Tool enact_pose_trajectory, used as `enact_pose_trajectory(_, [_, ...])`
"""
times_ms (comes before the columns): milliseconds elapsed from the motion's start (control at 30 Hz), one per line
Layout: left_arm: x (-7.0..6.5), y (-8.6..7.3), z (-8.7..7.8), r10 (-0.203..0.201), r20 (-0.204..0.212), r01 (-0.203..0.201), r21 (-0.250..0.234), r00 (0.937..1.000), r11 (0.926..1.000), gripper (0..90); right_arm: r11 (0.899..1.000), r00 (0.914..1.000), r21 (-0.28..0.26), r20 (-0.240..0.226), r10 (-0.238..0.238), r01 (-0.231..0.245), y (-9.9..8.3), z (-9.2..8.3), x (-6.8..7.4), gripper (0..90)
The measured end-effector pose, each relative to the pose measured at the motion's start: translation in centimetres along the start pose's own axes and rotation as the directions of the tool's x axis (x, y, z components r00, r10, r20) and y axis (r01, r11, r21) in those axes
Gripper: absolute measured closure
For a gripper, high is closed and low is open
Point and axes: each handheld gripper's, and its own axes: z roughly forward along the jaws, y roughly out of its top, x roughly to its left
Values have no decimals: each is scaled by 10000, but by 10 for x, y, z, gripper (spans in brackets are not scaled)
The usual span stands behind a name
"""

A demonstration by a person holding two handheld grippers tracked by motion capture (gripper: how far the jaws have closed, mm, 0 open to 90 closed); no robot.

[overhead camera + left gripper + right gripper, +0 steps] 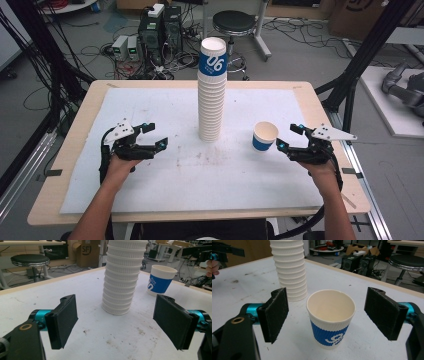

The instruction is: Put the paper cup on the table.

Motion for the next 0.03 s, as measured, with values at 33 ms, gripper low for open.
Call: enact_pose_trajectory(33, [0, 0, 0, -16, -17, 16, 4, 10000, 10000, 192, 10000, 10000, -8, -16, -25, 25, 0, 0, 0, 199])
